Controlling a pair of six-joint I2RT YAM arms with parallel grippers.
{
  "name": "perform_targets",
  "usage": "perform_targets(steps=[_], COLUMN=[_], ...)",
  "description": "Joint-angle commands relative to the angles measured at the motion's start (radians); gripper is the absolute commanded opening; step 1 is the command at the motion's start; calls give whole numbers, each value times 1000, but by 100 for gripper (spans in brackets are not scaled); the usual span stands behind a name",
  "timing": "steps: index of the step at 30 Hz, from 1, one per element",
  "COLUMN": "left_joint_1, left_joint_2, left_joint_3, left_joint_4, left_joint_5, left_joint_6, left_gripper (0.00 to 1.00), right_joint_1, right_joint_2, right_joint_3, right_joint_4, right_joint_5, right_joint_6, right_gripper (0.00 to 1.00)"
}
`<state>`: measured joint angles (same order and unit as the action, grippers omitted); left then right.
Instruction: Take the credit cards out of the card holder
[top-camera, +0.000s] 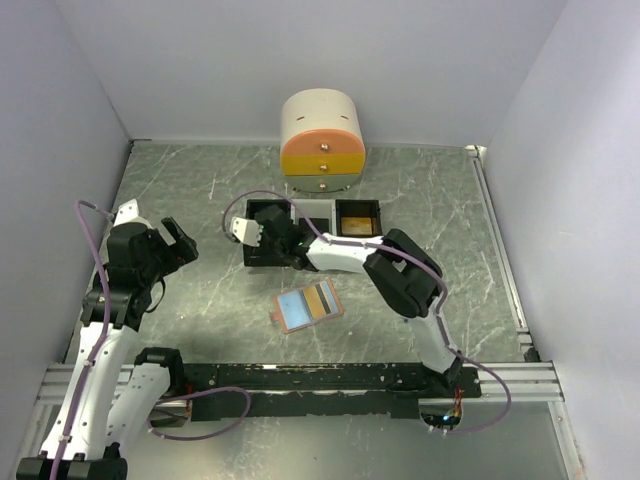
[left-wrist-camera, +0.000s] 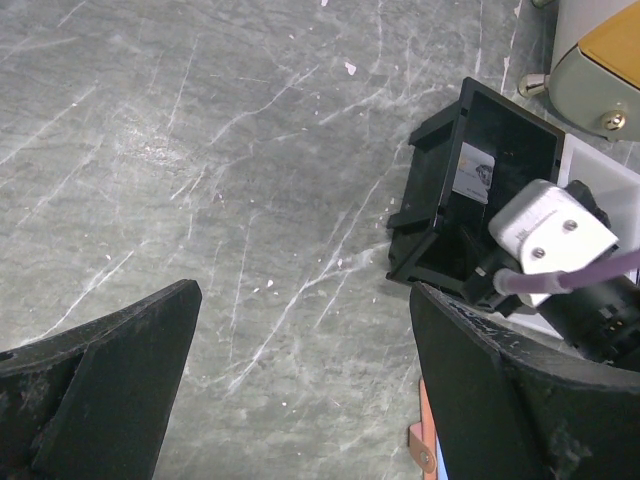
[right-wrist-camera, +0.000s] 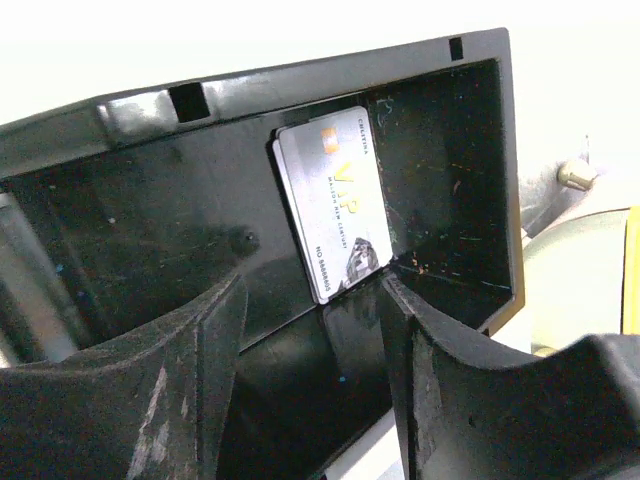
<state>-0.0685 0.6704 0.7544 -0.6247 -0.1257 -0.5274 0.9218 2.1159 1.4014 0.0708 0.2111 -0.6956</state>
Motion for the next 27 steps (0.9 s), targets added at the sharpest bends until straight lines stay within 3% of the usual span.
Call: perform_targets(steps=[1,6,12,15,19,27], left_joint_1=[10,10,10,9,10,9], left_joint_2=[-4,-6,11,12,26,37], left_joint_3=[-2,-4,-7,-11,-21,-49], left_joint_4=[20,26,44,61,94,165], left_joint_5=[29,43,112,161,240,463], left_joint_6=[17,22,44,63,79,96], left_gripper=[98,98,98,98,98,98], right_joint_1=[-7,-10,-28,-36,-38,-38], right_joint_2=[-90,-280,-564,-676,-790,-907], right_joint_3=[-33,-112,-354,-468,-560,-704], right_joint_4=[60,153,278,217,69,-91], right_joint_5=[-83,-64,31,117,183,8], right_joint_6=[80,201,461,655,905,1137], right_gripper=[56,58,60,60,51,52])
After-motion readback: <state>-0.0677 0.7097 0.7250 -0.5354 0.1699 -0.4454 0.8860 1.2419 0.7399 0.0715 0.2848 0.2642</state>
